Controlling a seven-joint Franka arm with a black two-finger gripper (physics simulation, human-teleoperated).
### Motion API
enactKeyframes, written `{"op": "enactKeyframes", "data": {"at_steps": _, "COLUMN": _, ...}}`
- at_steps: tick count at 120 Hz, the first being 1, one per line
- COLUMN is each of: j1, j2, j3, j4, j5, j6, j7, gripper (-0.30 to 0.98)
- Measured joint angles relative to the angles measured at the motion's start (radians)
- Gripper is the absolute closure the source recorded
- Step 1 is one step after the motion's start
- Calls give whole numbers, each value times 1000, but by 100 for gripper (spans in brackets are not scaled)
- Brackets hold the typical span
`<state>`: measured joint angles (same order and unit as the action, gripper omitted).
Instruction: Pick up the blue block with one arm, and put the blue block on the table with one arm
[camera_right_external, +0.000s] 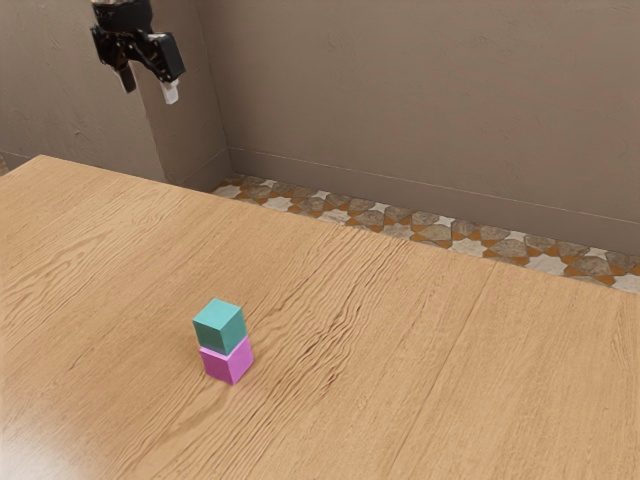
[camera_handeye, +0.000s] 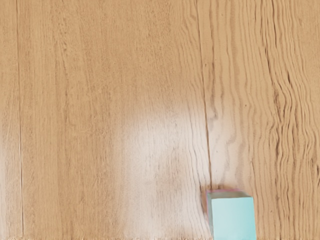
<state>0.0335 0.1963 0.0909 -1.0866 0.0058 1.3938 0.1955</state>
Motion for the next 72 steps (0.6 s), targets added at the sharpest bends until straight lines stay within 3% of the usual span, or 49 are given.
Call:
{"op": "enactKeyframes", "data": {"at_steps": 30, "j1": 3, "j2": 20, "j3": -5, "j4": -80, "j5": -7, "j6": 17, "j7": -4, "gripper": 0}}
{"op": "enactKeyframes", "data": {"at_steps": 49, "j1": 0, "j2": -188, "j3": -106, "j4": -586, "j5": -29, "j6": 217, "j7": -30, "gripper": 0}}
{"op": "enactKeyframes", "data": {"at_steps": 63, "j1": -59, "j2": -257, "j3": -129, "j4": -769, "j5": -41, "j6": 346, "j7": -57, "gripper": 0}}
{"op": "enactKeyframes", "data": {"at_steps": 72, "j1": -46, "j2": -297, "j3": -135, "j4": -911, "j5": -46, "j6": 443, "j7": -74, "gripper": 0}}
